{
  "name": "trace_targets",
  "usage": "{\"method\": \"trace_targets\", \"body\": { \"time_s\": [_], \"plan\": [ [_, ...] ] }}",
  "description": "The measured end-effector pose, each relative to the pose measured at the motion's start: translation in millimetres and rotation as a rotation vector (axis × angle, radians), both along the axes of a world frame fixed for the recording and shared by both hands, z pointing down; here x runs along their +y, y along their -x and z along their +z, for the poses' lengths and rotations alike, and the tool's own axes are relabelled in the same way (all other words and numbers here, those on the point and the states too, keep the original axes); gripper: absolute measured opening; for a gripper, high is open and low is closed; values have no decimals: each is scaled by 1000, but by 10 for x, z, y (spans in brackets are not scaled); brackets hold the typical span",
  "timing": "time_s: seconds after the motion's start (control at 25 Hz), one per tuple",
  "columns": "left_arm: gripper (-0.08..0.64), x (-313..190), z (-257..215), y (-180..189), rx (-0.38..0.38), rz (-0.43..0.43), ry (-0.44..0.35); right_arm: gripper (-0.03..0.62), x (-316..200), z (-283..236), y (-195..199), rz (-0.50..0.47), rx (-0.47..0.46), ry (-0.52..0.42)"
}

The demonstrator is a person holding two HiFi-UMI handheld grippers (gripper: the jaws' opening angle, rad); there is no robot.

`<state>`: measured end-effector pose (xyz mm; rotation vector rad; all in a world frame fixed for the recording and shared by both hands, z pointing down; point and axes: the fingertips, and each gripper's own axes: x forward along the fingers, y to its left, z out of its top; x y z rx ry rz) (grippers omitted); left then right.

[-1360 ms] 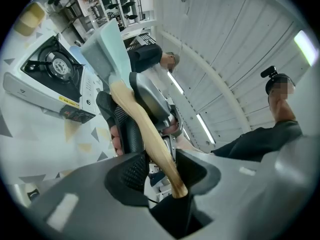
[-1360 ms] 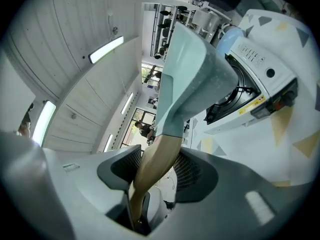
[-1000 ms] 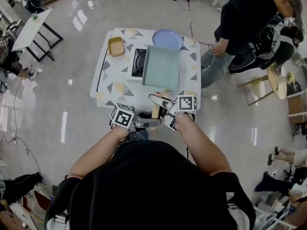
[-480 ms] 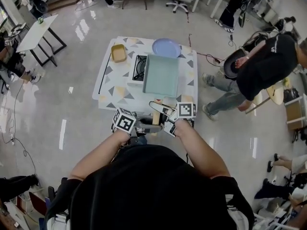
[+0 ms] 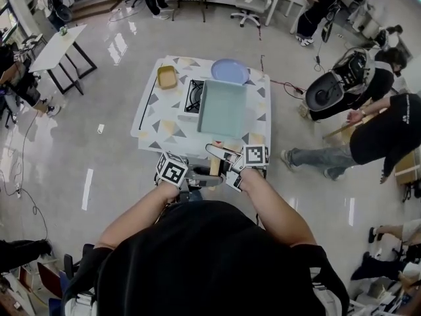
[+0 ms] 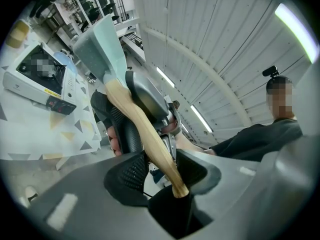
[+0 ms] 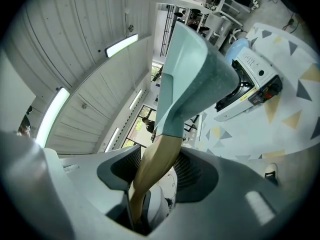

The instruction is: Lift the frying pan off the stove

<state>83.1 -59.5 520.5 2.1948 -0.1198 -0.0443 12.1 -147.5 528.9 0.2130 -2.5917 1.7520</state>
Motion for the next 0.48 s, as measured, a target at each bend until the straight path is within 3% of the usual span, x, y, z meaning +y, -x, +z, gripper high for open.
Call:
{"method": "trace_targets", "body": {
  "time_s": [0.48],
  "plan": [
    [176, 116, 1, -39, -4, 0, -7, 236, 122, -8, -49, -10, 0, -5]
  ]
}}
